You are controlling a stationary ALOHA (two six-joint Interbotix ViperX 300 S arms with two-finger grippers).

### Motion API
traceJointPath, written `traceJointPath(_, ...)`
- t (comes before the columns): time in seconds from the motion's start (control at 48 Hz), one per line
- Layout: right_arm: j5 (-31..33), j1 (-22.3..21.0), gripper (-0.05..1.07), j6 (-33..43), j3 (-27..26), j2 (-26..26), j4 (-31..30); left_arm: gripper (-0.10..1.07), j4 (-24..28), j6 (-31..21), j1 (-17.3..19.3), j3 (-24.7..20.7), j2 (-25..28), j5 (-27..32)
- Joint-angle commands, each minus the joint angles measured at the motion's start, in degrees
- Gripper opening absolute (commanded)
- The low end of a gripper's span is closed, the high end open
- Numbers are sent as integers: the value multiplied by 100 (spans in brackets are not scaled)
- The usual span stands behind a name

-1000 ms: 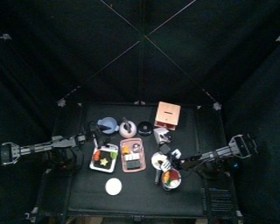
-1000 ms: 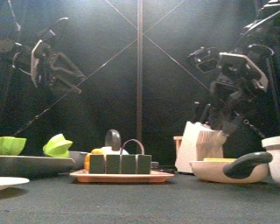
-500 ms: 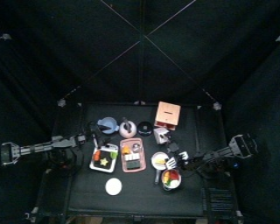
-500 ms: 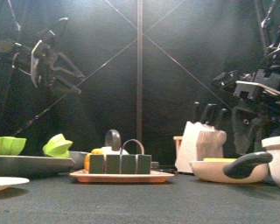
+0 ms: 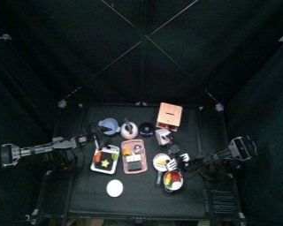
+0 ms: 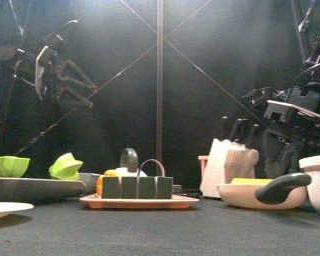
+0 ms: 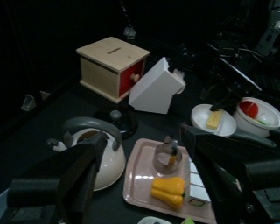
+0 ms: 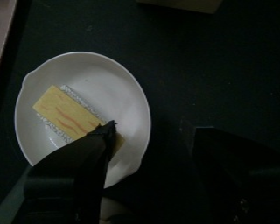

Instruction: Grab pan

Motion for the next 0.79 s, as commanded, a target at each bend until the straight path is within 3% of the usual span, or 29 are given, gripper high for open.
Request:
traceJointPath(0.0, 18, 0, 91, -9, -53, -97, -26, 100, -18, 9, 18, -70, -9, -35)
traceJointPath(0.292, 114, 0, 90, 9, -35, -308, -62, 100, -18, 9, 9, -70, -9, -26)
traceJointPath(0.771, 0, -44, 89, 9, -35, 123, 53, 100, -18, 9, 18, -62, -9, -26)
